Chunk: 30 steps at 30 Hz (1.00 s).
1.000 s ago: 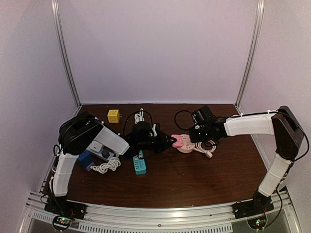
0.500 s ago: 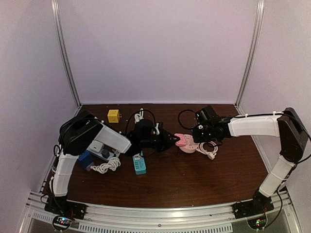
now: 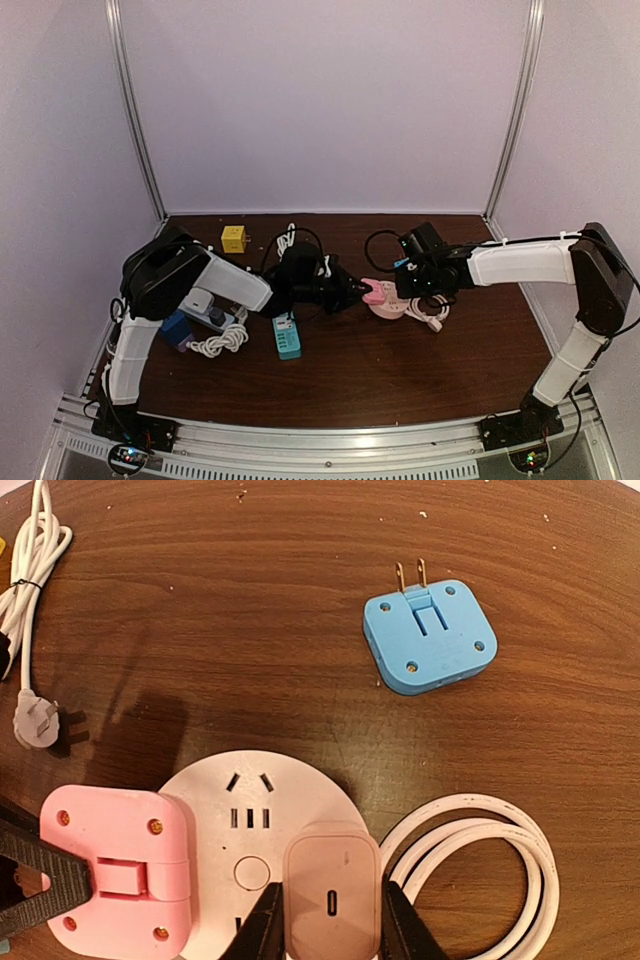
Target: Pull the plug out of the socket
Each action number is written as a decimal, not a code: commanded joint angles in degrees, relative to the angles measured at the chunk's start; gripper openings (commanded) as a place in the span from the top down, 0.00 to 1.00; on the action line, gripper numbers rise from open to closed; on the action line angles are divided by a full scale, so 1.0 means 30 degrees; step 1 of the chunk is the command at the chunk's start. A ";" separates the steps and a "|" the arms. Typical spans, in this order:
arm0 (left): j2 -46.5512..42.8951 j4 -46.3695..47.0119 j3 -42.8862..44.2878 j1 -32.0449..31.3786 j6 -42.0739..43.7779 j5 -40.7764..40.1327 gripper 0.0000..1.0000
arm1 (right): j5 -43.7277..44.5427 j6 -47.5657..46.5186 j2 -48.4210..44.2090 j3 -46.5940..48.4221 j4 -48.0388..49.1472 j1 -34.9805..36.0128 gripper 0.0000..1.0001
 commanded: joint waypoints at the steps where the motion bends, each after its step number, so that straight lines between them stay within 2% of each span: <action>1: -0.1685 0.0425 0.2063 -0.0764 0.2849 0.1832 1.00 | -0.0325 0.0231 0.0222 -0.0414 -0.0280 0.0248 1.00; 8: -0.2646 -0.3159 0.2820 -0.1063 0.7088 0.1857 1.00 | -0.1583 0.0688 0.0424 -0.0091 -0.0352 -0.0165 1.00; 15: -0.2712 -0.3396 0.2334 -0.0888 0.6539 0.1570 1.00 | -0.1514 0.0850 0.0060 0.0043 -0.0508 -0.0211 1.00; 22: -0.2793 -0.4276 0.1735 0.0445 0.6460 0.1297 1.00 | -0.1353 0.0777 -0.0904 0.0234 -0.0881 -0.0213 1.00; 26: -0.2638 -0.6463 0.2790 0.1667 0.7550 0.1110 1.00 | -0.1384 0.0827 -0.1134 0.0173 -0.0919 -0.0208 1.00; 30: -0.2211 -1.1684 0.5591 0.2654 1.1102 0.0021 1.00 | -0.1430 0.0843 -0.1239 0.0114 -0.0997 -0.0184 1.00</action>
